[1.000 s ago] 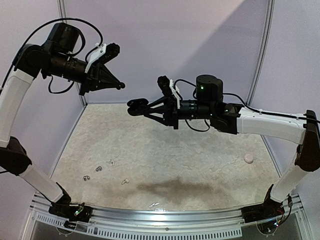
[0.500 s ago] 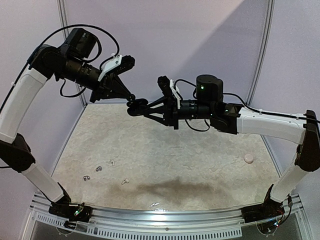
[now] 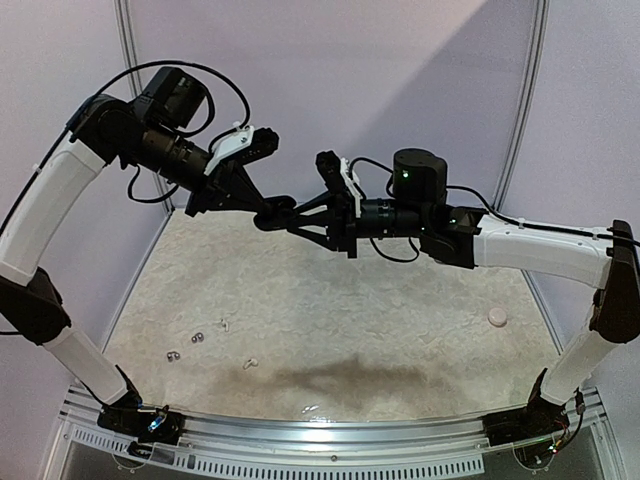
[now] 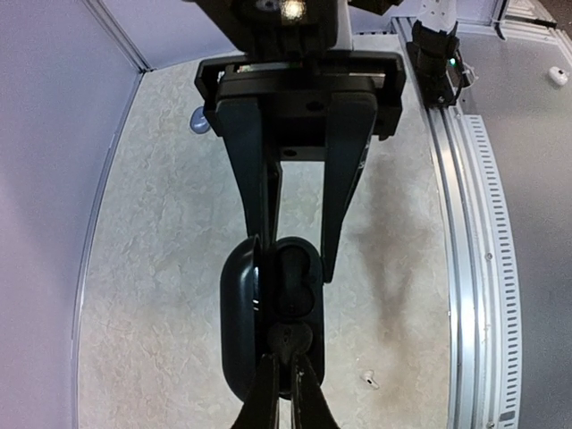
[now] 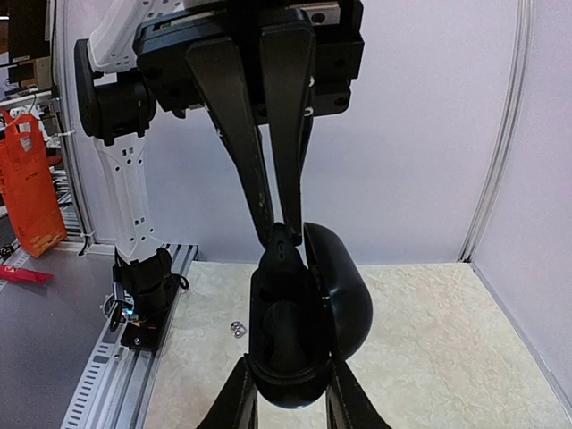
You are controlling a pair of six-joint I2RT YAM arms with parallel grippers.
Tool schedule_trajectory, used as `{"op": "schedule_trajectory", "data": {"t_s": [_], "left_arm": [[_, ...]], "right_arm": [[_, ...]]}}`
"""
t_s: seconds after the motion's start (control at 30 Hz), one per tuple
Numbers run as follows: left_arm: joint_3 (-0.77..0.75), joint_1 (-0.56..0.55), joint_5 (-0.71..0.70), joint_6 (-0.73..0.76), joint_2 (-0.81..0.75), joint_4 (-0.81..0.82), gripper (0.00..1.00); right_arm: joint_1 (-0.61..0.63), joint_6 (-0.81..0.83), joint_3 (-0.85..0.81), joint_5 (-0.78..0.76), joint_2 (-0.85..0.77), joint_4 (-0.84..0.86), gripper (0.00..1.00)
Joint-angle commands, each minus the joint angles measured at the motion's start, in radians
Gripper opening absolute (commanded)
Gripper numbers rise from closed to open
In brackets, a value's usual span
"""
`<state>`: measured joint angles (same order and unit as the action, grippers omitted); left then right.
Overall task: Insert the wireless bluetooth earbuds into the charging case
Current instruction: Insert the left earbud into the left side groove of the charging case.
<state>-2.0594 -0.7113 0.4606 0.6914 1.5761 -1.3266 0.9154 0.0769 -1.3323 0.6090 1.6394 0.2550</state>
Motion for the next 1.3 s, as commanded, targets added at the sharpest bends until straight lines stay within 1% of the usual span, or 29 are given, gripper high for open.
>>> {"op": "schedule_trajectory", "data": {"t_s": [0.0,0.13,0.37,0.6,0.8,1.0,1.27], "left_arm": [[0.015,-0.016,0.012,0.001,0.016,-0.163,0.0],[0.024,-0.015,0.015,-0.007,0.018,-0.154,0.0],[0.029,-0.013,-0.022,0.005,0.023,-0.175,0.0],[0.012,-0.004,-0.046,-0.025,0.014,-0.145,0.0],[-0.025,-0.004,-0.037,-0.027,0.036,-0.206,0.0],[0.004,-0.004,0.002,-0.047,0.029,-0.188,0.0],[-0.022,0.018,0.036,-0.035,0.039,-0.229,0.0]], "right_arm": [[-0.006,0.011,0.0,0.009,-0.02,0.029,0.0],[-0.003,0.006,0.001,0.017,-0.019,0.052,0.0],[-0.005,-0.006,0.02,0.012,-0.029,0.076,0.0],[-0.005,-0.015,0.025,0.006,-0.029,0.081,0.0],[-0.005,-0.019,0.024,-0.009,-0.03,0.08,0.0],[-0.005,-0.028,0.019,-0.005,-0.024,0.1,0.0],[-0.005,-0.031,0.02,-0.028,-0.027,0.086,0.0]]}}
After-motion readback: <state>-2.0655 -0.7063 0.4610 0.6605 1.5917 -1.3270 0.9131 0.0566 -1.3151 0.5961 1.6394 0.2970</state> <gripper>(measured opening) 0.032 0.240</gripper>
